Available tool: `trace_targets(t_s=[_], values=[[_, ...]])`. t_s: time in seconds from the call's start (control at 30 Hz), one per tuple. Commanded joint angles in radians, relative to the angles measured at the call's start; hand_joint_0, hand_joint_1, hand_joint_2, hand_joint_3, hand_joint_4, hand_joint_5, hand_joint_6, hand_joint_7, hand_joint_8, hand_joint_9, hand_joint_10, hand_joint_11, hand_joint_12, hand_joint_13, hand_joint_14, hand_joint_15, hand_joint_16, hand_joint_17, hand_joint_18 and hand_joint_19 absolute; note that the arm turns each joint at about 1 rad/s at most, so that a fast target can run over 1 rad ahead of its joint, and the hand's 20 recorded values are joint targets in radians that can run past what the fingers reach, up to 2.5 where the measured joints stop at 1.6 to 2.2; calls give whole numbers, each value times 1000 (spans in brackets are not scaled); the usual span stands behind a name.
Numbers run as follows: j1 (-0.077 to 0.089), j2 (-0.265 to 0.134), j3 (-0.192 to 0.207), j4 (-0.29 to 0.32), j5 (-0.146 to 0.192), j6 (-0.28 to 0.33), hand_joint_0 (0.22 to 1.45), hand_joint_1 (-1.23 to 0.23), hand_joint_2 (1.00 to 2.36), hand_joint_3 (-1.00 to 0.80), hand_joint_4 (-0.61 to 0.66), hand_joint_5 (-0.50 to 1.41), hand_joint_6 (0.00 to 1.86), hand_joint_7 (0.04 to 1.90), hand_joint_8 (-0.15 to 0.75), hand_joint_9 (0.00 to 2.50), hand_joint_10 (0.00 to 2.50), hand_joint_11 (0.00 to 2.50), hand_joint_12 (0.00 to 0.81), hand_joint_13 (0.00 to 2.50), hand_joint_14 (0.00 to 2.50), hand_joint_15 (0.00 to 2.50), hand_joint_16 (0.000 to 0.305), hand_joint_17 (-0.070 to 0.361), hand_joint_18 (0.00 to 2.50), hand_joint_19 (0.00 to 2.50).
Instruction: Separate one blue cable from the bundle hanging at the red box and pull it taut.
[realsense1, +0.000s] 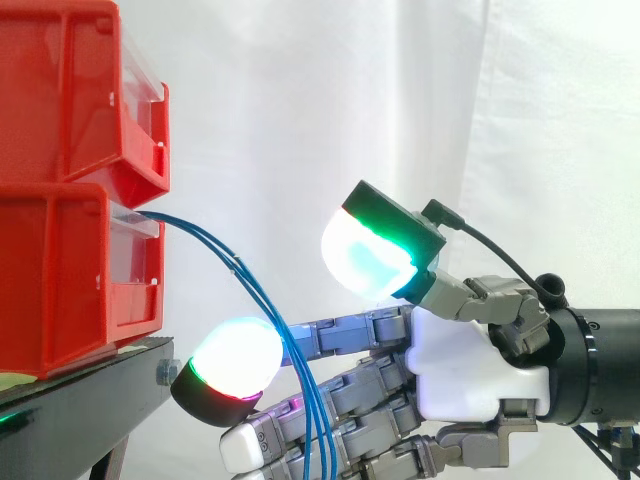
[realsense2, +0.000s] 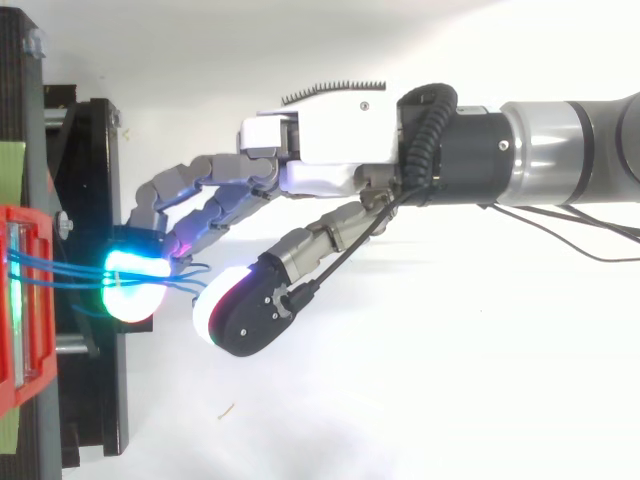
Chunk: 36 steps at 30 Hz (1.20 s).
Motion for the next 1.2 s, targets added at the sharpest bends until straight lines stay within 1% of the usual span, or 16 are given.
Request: trace_targets(t_s=[0.0,0.2,0.37,0.47,0.6,0.7,0.83,0.87,1.0,1.17], values=[[-9,0,1,2,-8,4,567,-673,1002,-468,217,-153,502,999,305,637,6,277,334,593,7,208,37,82,444,257],[-18,0,4,2,-27,2,571,-671,1002,-465,211,-152,502,1016,304,639,6,282,335,600,7,206,36,82,446,264],[-24,-1,3,2,-31,-4,571,-667,1001,-472,212,-152,502,1016,304,643,6,279,334,600,9,209,36,82,446,264],[-25,0,-11,10,-31,-25,570,-667,1001,-473,214,-152,502,1017,304,642,6,290,334,601,8,214,36,82,446,264],[-25,0,-11,28,-30,-21,569,-667,1002,-476,218,-150,502,1020,305,643,6,291,335,604,9,210,36,82,449,274],[-25,0,-3,30,-30,-21,568,-666,1001,-471,218,-149,502,1029,305,645,6,288,334,606,7,212,36,82,450,274],[-24,0,-3,30,-30,-25,568,-666,1002,-473,217,-147,502,1034,306,645,6,287,335,609,8,215,36,81,451,273],[-19,0,-3,31,-28,-25,569,-666,1001,-472,221,-146,502,1039,306,644,6,292,335,612,7,219,36,82,452,273],[-18,0,6,33,-27,-27,572,-667,1001,-469,219,-146,502,1045,306,646,6,293,335,614,8,220,36,81,457,273],[-15,0,6,31,-28,-29,574,-668,1002,-468,216,-142,502,1069,305,648,7,292,333,617,8,224,36,81,462,271]])
